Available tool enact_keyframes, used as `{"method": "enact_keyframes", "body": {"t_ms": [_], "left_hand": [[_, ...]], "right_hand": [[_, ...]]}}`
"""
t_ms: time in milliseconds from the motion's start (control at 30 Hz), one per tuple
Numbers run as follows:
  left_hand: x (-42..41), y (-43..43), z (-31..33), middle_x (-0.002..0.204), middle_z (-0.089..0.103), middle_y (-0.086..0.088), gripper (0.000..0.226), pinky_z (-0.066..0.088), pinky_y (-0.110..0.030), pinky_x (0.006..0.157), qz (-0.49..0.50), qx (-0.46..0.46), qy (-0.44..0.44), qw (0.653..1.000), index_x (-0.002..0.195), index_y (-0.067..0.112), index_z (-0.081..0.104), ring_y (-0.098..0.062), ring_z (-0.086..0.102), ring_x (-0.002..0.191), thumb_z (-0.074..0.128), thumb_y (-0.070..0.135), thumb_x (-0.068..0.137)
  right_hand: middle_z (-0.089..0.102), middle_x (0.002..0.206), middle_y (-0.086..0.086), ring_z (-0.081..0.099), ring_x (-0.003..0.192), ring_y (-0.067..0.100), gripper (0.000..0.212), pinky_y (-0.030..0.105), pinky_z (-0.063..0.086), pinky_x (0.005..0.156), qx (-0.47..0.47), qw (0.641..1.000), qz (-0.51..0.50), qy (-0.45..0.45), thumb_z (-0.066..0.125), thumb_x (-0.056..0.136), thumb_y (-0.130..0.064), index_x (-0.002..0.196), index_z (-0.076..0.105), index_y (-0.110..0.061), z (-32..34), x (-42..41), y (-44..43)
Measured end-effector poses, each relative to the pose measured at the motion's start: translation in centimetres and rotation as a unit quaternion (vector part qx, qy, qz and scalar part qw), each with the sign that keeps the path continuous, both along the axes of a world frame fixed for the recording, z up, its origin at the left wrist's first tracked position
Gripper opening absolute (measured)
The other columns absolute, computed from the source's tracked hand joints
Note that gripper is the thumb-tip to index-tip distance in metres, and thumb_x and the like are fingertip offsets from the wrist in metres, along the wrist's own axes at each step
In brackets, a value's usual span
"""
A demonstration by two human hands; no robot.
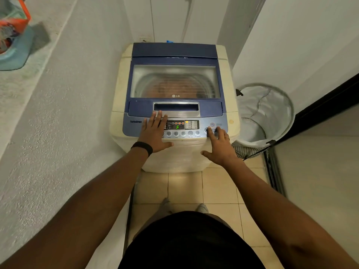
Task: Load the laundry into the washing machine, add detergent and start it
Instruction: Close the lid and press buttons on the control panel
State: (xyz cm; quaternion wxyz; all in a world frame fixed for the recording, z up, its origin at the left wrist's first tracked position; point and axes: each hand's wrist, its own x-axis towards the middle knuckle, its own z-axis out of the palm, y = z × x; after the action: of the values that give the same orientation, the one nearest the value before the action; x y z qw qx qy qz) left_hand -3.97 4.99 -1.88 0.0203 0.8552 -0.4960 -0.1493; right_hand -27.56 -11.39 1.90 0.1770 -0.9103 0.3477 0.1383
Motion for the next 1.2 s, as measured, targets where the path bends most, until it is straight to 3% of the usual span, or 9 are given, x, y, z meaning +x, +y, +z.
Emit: {"method": "enact_keyframes", "body": {"t_ms": [267, 467, 567, 700, 833, 967, 1200], "left_hand": [[0.0, 0.0, 0.0, 0.172, -0.016, -0.009, 0.117, -0.007, -0.052, 0.126, 0.003, -0.008, 0.008, 1.000, 0.164, 0.020, -0.008, -0.031, -0.016, 0.158, 0.062, 0.073, 0.086], [-0.3, 0.0, 0.0, 0.171, -0.019, -0.008, 0.117, -0.008, -0.052, 0.125, 0.006, -0.004, 0.000, 1.000, 0.164, 0.020, -0.010, -0.031, -0.017, 0.158, 0.061, 0.073, 0.087], [-0.3, 0.1, -0.1, 0.171, -0.019, -0.009, 0.117, -0.007, -0.054, 0.125, 0.006, -0.011, 0.008, 1.000, 0.164, 0.020, -0.009, -0.031, -0.018, 0.158, 0.062, 0.072, 0.087], [-0.2, 0.0, -0.1, 0.171, -0.018, -0.009, 0.118, -0.007, -0.054, 0.126, 0.004, -0.008, 0.009, 1.000, 0.164, 0.019, -0.008, -0.031, -0.018, 0.158, 0.064, 0.071, 0.087], [0.1, -0.1, 0.2, 0.172, -0.018, -0.008, 0.115, -0.004, -0.053, 0.127, -0.001, 0.006, 0.006, 1.000, 0.164, 0.020, -0.008, -0.031, -0.016, 0.158, 0.063, 0.069, 0.088], [0.0, 0.0, 0.2, 0.171, -0.018, -0.008, 0.114, -0.005, -0.052, 0.126, 0.002, 0.004, 0.008, 1.000, 0.165, 0.020, -0.008, -0.031, -0.017, 0.158, 0.064, 0.067, 0.089], [0.1, 0.0, 0.2, 0.172, -0.016, -0.008, 0.113, -0.004, -0.054, 0.126, 0.001, 0.001, 0.008, 1.000, 0.165, 0.020, -0.007, -0.031, -0.016, 0.158, 0.064, 0.066, 0.089]], "right_hand": [[-0.007, 0.170, 0.015, -0.007, 0.157, 0.039, 0.100, 0.047, 0.019, 0.124, 0.003, 1.000, 0.000, -0.009, 0.068, 0.094, -0.049, 0.165, -0.001, -0.030, -0.2, -0.5, 0.2], [0.005, 0.167, 0.015, 0.005, 0.156, 0.038, 0.104, 0.053, 0.040, 0.116, -0.049, 0.998, 0.023, 0.033, 0.076, 0.089, -0.042, 0.164, 0.005, -0.029, 0.3, -0.1, -0.2], [0.010, 0.163, 0.013, 0.013, 0.153, 0.039, 0.109, 0.056, 0.041, 0.113, -0.057, 0.996, 0.035, 0.067, 0.082, 0.084, -0.039, 0.163, 0.006, -0.030, 0.9, 0.3, -0.4], [0.023, 0.157, 0.018, 0.028, 0.146, 0.040, 0.096, 0.049, 0.042, 0.114, -0.041, 0.998, 0.021, 0.042, 0.078, 0.086, -0.044, 0.159, 0.020, -0.021, 1.1, 1.2, -0.2], [0.006, 0.165, 0.025, 0.013, 0.153, 0.047, 0.102, 0.051, 0.035, 0.119, -0.017, 0.998, 0.019, 0.059, 0.073, 0.091, -0.042, 0.163, 0.006, -0.015, 0.8, 1.6, 1.2], [-0.014, 0.166, 0.028, -0.004, 0.154, 0.049, 0.101, 0.053, 0.030, 0.120, 0.003, 0.997, 0.039, 0.073, 0.067, 0.097, -0.043, 0.163, -0.008, -0.030, 0.5, 1.3, 2.8], [-0.012, 0.166, 0.028, -0.004, 0.154, 0.051, 0.102, 0.054, 0.030, 0.120, -0.011, 0.996, 0.029, 0.079, 0.067, 0.096, -0.047, 0.163, -0.008, -0.033, 0.6, 1.5, 3.3]]}}
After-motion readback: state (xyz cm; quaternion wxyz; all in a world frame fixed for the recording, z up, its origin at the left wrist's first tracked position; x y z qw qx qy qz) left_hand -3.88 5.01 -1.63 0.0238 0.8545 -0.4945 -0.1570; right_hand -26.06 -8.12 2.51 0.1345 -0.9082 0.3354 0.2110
